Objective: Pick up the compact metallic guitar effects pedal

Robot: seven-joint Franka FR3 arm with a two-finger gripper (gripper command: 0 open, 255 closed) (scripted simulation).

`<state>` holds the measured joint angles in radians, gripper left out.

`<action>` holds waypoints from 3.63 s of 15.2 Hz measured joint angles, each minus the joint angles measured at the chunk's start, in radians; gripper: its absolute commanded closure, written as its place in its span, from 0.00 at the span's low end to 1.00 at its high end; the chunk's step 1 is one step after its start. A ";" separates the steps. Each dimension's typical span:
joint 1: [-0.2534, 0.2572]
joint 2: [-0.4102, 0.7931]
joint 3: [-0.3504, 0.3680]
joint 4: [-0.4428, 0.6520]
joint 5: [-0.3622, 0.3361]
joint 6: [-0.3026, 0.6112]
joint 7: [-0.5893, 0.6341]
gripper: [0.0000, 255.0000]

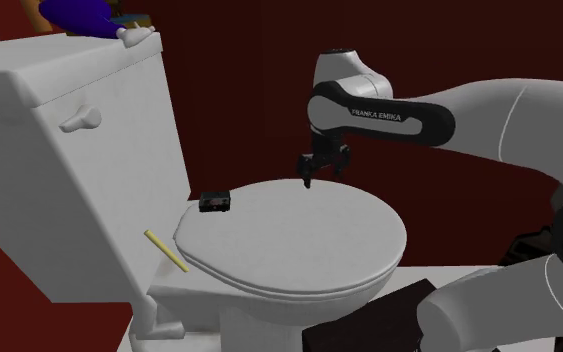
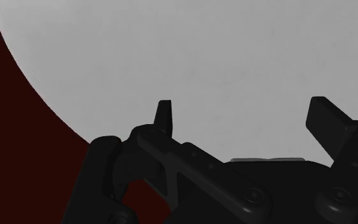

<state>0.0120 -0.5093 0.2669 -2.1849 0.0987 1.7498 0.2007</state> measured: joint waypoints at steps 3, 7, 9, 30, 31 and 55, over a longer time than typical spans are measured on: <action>-0.002 0.089 0.055 0.070 0.011 0.010 0.099 0.00; -0.003 0.230 0.129 0.179 0.006 0.028 0.243 0.00; -0.002 0.307 0.161 0.251 -0.008 0.023 0.315 0.00; 0.133 0.868 0.251 0.726 -0.196 0.034 0.745 1.00; 0.133 0.867 0.251 0.723 -0.196 0.037 0.746 1.00; 0.164 0.897 0.254 0.953 -0.210 -0.163 0.756 1.00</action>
<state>0.1762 0.3876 0.5214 -1.2321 -0.1111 1.5871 0.9565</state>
